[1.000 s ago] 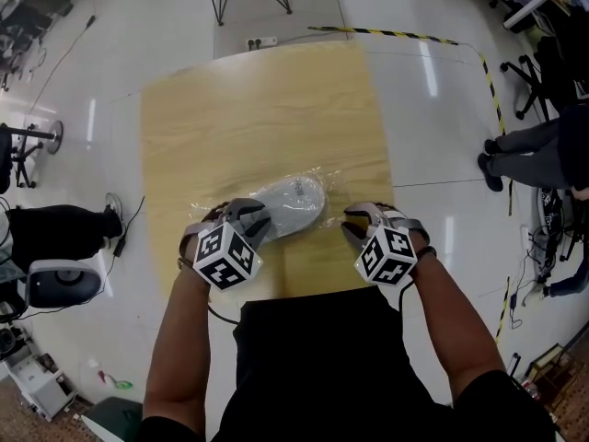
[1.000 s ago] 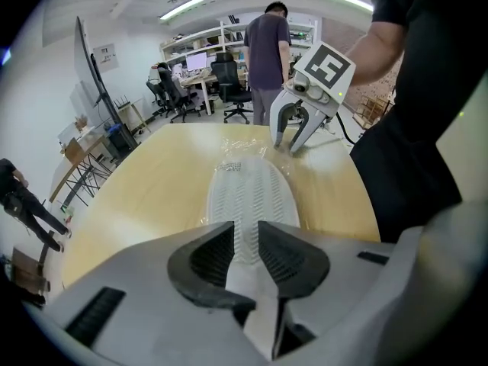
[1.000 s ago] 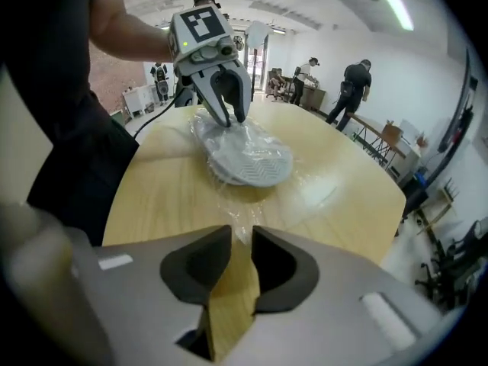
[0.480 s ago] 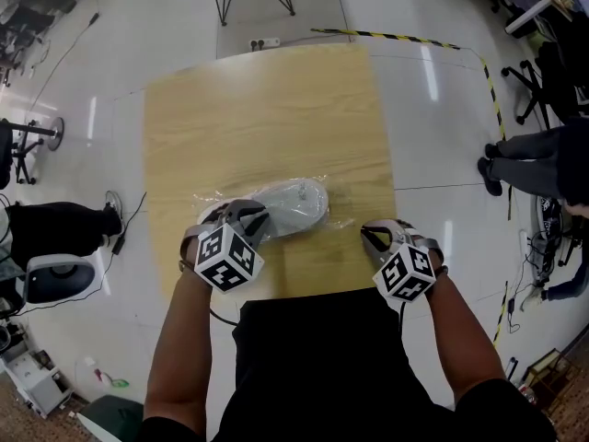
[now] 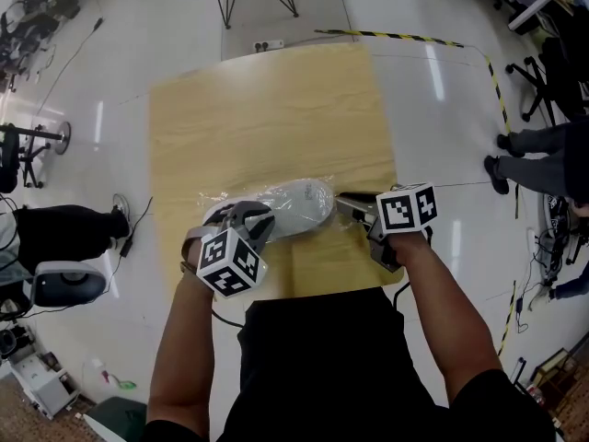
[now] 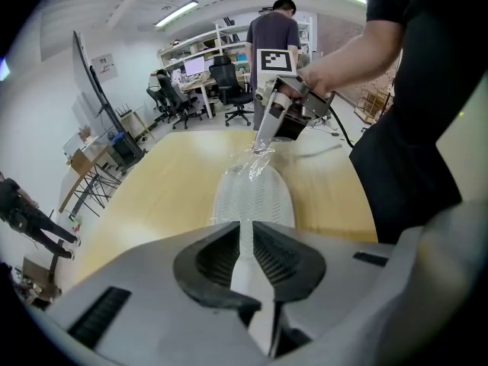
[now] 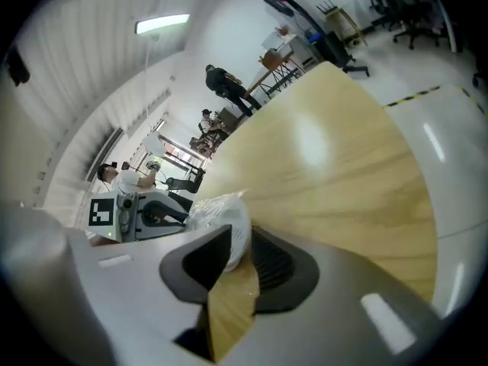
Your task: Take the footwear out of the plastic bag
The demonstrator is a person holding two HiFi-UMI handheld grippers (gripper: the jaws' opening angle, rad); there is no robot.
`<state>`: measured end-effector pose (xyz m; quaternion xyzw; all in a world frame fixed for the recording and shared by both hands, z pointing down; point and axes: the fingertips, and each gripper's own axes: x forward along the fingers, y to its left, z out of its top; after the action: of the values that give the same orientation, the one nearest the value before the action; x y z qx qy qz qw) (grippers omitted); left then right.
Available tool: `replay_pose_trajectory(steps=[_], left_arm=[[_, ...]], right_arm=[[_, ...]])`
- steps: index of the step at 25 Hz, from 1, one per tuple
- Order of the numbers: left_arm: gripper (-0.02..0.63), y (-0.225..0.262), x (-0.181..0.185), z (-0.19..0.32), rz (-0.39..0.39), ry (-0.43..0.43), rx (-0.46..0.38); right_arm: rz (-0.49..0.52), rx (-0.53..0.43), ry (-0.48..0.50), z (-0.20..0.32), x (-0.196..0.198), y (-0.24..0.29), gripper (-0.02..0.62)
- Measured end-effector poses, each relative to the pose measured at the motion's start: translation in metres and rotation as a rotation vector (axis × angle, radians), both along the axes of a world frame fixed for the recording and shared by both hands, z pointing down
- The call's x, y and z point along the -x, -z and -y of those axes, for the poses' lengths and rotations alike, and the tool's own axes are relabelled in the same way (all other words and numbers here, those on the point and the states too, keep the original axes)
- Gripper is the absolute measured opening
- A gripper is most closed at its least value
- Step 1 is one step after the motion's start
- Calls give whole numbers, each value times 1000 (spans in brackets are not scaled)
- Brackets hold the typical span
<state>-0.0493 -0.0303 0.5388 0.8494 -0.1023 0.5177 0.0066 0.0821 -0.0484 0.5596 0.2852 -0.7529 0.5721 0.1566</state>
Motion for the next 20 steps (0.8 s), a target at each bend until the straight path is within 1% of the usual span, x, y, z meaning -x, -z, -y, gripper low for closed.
replay_pose_trajectory(steps=[2,5,7,9,11,13,15,20], left_arm=[[86,1,-3,2,3,-7,-13],[123,4,-14,6,-23,-18,-21],[129,1,-19,8,-21,-33,-17],[127,-5,-18,8,1,-50,-2],[115,-9,-18,8,15,-64,16],[97,-10,-20,8,19,-79,28],[75,-12,-22,5,25,-95,36],[57,-14,-18,6,60,-96,8]], right_arm=[[3,30,3,-2,4,-5,113],[28,57,-3,-5,10,-9,147],[34,70,1,-6,15,-12,158],[23,75,8,-7,19,-15,160],[20,84,10,-7,21,-17,160],[22,87,8,-5,22,-19,143],[23,78,6,-3,23,-19,89],[81,50,-8,-2,23,-7,69]])
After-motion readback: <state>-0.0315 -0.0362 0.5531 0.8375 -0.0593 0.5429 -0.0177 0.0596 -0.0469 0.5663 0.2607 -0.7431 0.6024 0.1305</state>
